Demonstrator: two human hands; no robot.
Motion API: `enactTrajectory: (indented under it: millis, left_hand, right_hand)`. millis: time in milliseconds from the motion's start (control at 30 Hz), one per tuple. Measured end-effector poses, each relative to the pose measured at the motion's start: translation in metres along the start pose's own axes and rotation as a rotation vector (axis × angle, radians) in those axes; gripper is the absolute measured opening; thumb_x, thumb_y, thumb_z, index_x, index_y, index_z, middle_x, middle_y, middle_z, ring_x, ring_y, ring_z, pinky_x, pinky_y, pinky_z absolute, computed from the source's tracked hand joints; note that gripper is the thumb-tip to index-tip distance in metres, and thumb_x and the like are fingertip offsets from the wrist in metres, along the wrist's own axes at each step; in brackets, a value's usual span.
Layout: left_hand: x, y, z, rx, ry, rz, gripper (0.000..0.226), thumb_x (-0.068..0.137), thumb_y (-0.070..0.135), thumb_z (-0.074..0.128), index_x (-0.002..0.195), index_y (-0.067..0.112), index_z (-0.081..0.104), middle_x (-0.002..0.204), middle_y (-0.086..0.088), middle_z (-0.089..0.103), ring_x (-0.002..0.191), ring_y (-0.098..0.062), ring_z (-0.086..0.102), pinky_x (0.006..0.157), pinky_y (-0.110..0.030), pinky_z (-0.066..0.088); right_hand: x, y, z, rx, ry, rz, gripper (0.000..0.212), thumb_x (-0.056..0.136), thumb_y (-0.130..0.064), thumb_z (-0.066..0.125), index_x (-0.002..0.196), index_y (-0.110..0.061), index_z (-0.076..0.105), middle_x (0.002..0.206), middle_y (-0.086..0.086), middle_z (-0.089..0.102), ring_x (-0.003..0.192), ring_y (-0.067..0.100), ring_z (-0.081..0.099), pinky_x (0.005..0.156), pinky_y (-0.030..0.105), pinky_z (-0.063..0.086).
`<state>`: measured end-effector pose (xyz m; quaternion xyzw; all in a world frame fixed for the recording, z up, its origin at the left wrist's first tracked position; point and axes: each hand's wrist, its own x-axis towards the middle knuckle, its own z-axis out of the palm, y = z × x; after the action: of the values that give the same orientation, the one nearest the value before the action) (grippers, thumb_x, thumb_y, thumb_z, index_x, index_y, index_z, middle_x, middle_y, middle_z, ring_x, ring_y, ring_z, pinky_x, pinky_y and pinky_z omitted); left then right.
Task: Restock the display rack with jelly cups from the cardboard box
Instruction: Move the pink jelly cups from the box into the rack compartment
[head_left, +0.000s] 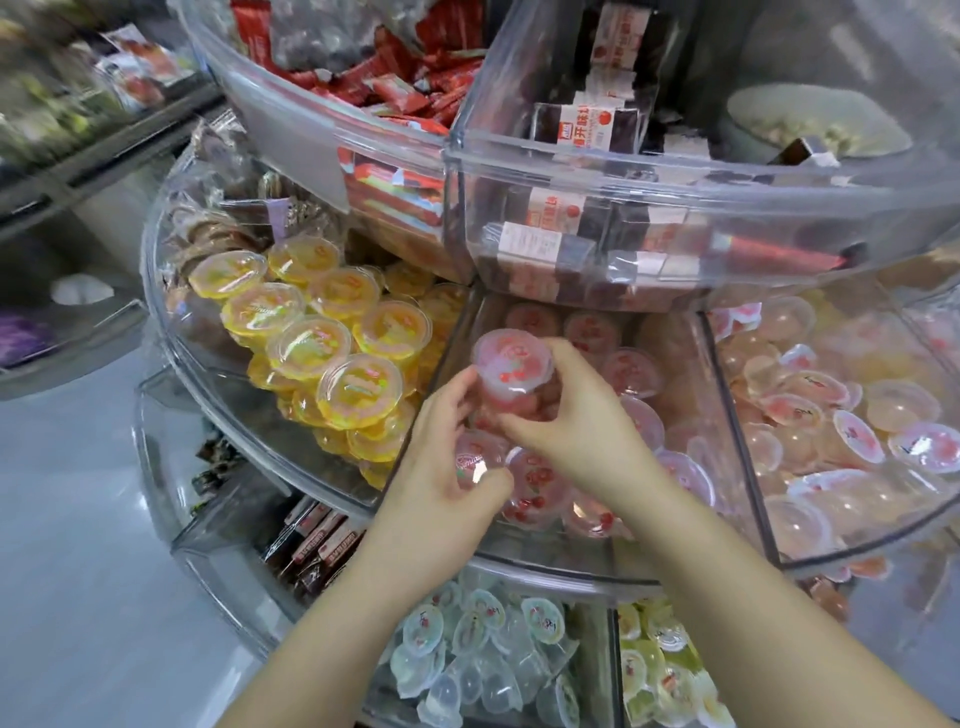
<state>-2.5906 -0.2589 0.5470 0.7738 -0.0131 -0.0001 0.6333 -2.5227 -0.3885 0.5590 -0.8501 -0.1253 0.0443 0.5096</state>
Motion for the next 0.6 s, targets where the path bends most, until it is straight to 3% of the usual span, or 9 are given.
enactTrajectory:
  millis: [133, 233, 400, 533, 600]
  left_hand:
    - [0.000, -0.001, 0.002, 0.058, -0.050, -0.015, 0.073, 0.064, 0.035, 0.053, 0.122, 0.068, 0.022, 0.132, 0.028, 0.043, 0.122, 0.010, 0.042, 0.098, -0.020, 0.037]
    - [0.003, -0.002, 0.003, 0.061, -0.037, 0.006, 0.071, 0.066, 0.032, 0.052, 0.124, 0.064, 0.026, 0.121, 0.039, 0.047, 0.110, 0.013, 0.048, 0.085, -0.007, 0.039]
    - [0.007, -0.006, 0.003, 0.057, -0.027, 0.014, 0.073, 0.068, 0.033, 0.054, 0.131, 0.055, 0.027, 0.123, 0.035, 0.049, 0.116, 0.006, 0.048, 0.096, -0.024, 0.039]
    - [0.011, -0.003, 0.005, 0.075, 0.000, 0.001, 0.070, 0.066, 0.041, 0.054, 0.122, 0.066, 0.021, 0.121, 0.050, 0.041, 0.120, 0.017, 0.039, 0.095, -0.013, 0.034]
    - [0.009, -0.004, 0.006, 0.065, 0.002, -0.004, 0.073, 0.067, 0.042, 0.055, 0.129, 0.061, 0.022, 0.120, 0.048, 0.042, 0.119, 0.016, 0.041, 0.094, -0.015, 0.036]
  right_hand:
    - [-0.004, 0.002, -0.003, -0.098, 0.043, -0.013, 0.035, 0.070, -0.019, 0.074, 0.095, -0.029, 0.051, 0.081, -0.021, 0.060, 0.078, -0.003, 0.058, 0.064, 0.007, 0.042]
    - [-0.006, 0.000, 0.001, -0.150, 0.077, -0.050, 0.034, 0.069, -0.023, 0.076, 0.094, -0.027, 0.054, 0.079, -0.019, 0.059, 0.074, 0.001, 0.058, 0.065, 0.009, 0.042]
    - [-0.006, 0.002, 0.004, -0.213, 0.136, -0.068, 0.031, 0.069, -0.025, 0.076, 0.083, -0.029, 0.049, 0.076, -0.016, 0.054, 0.072, 0.005, 0.052, 0.059, 0.005, 0.037]
    - [-0.007, 0.005, 0.004, -0.155, 0.131, -0.009, 0.032, 0.070, -0.028, 0.077, 0.094, -0.021, 0.057, 0.082, -0.013, 0.061, 0.075, 0.005, 0.057, 0.061, 0.007, 0.040]
    - [-0.007, 0.005, 0.004, -0.177, 0.125, -0.026, 0.030, 0.071, -0.027, 0.076, 0.094, -0.022, 0.057, 0.080, -0.015, 0.059, 0.074, 0.005, 0.057, 0.060, 0.008, 0.039]
